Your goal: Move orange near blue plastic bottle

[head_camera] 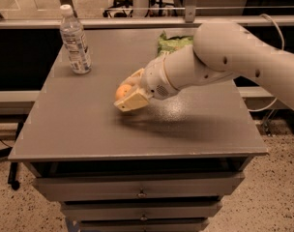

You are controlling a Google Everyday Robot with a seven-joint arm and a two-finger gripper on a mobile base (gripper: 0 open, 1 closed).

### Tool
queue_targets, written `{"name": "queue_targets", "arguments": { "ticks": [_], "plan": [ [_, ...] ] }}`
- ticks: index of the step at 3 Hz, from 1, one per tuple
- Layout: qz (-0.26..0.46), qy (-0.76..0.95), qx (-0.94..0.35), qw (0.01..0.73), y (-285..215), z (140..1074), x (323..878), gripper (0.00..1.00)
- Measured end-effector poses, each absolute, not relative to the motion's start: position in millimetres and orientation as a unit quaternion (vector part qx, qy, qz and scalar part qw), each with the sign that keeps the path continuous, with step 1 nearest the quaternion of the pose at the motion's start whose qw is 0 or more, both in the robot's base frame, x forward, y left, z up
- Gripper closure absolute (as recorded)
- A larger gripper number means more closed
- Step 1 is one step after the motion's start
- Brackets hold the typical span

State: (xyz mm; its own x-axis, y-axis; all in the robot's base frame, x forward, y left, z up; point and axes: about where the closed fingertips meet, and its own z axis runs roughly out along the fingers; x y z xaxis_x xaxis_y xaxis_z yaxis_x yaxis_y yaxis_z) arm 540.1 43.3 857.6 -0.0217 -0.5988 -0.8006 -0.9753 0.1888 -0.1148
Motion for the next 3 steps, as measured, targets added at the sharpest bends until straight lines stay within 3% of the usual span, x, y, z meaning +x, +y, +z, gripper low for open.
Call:
{"name": "queue_targets", "arguments": {
  "ticks": [3],
  "plan": [
    [0.282, 0.619, -0.588, 0.437, 118.9, 861.3, 647.8, 1.0]
  ]
}}
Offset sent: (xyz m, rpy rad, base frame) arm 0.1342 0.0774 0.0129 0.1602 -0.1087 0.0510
